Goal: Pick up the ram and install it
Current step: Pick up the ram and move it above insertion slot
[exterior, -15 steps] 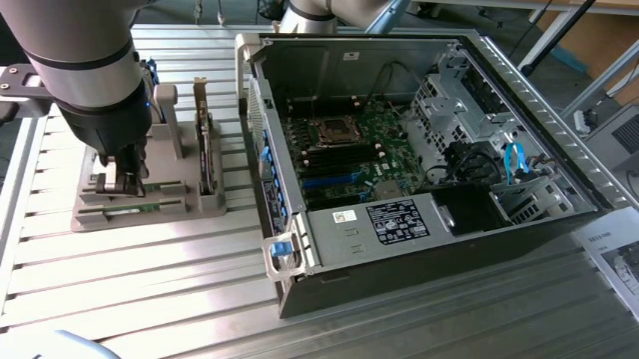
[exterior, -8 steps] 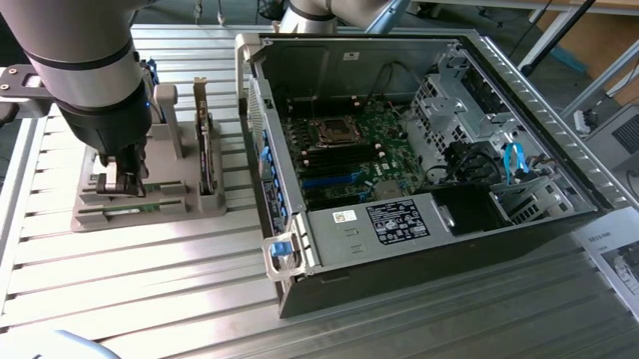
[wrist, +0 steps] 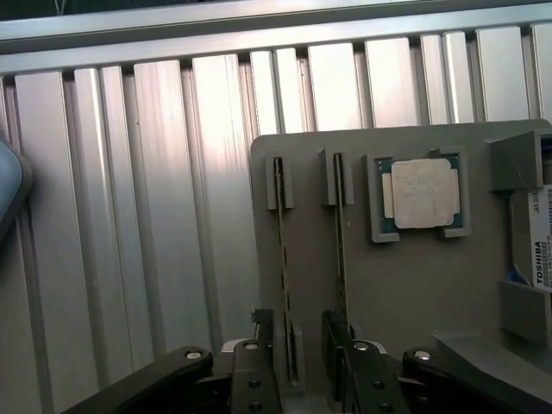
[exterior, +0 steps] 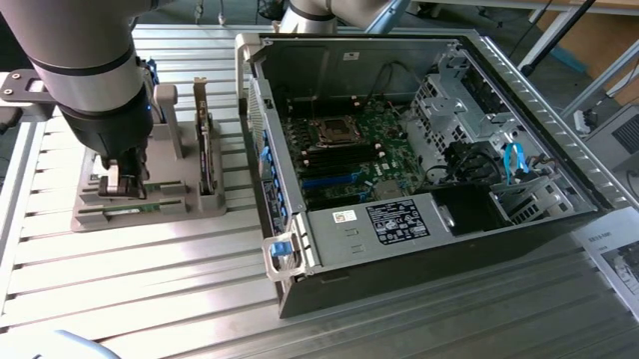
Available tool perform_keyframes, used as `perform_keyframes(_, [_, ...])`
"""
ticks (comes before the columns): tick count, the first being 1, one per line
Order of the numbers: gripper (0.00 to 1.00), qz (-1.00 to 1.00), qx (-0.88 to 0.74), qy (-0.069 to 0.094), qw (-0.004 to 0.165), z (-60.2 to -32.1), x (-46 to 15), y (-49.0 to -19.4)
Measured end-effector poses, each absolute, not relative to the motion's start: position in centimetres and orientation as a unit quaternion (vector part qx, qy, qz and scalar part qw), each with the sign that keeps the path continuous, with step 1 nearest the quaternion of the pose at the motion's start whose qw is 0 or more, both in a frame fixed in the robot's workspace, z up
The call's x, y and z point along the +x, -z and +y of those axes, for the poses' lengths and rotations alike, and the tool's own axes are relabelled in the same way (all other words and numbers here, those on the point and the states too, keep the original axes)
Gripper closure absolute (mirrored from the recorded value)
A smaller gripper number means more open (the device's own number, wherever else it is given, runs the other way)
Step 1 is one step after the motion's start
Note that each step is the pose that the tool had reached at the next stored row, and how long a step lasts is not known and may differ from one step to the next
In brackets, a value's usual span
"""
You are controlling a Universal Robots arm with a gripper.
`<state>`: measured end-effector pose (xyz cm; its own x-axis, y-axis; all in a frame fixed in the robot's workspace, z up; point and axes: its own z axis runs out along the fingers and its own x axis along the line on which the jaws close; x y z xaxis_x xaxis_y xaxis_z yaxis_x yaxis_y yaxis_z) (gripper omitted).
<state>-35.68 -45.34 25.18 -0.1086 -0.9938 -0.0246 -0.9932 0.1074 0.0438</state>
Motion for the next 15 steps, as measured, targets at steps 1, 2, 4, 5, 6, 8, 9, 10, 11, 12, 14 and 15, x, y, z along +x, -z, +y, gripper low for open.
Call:
perform_keyframes(1, [0.64, -0.744, 0.668, 0.024, 0.005, -45.3, -35.7, -25.1])
perform_keyframes(2, [0.64, -0.744, 0.668, 0.024, 0.005, -45.3, -35.7, -25.0])
perform_keyframes(4, [0.64, -0.744, 0.668, 0.024, 0.005, -45.4, -35.7, -24.8])
perform_keyframes(5, [0.64, -0.744, 0.668, 0.024, 0.006, -45.4, -35.7, -24.7])
perform_keyframes(6, [0.64, -0.744, 0.668, 0.024, 0.005, -45.4, -35.7, -24.6])
perform_keyframes(8, [0.64, -0.744, 0.668, 0.025, 0.006, -45.4, -35.7, -24.4])
perform_keyframes(9, [0.64, -0.744, 0.668, 0.025, 0.006, -45.4, -35.7, -24.3])
perform_keyframes(10, [0.64, -0.744, 0.668, 0.024, 0.006, -45.4, -35.7, -24.2])
perform_keyframes(11, [0.64, -0.744, 0.668, 0.024, 0.005, -45.4, -35.7, -24.1])
perform_keyframes(12, [0.64, -0.744, 0.668, 0.024, 0.005, -45.4, -35.7, -24.0])
perform_keyframes(14, [0.64, -0.744, 0.668, 0.024, 0.005, -45.4, -35.7, -23.8])
perform_keyframes(15, [0.64, -0.744, 0.668, 0.024, 0.005, -45.4, -35.7, -23.7])
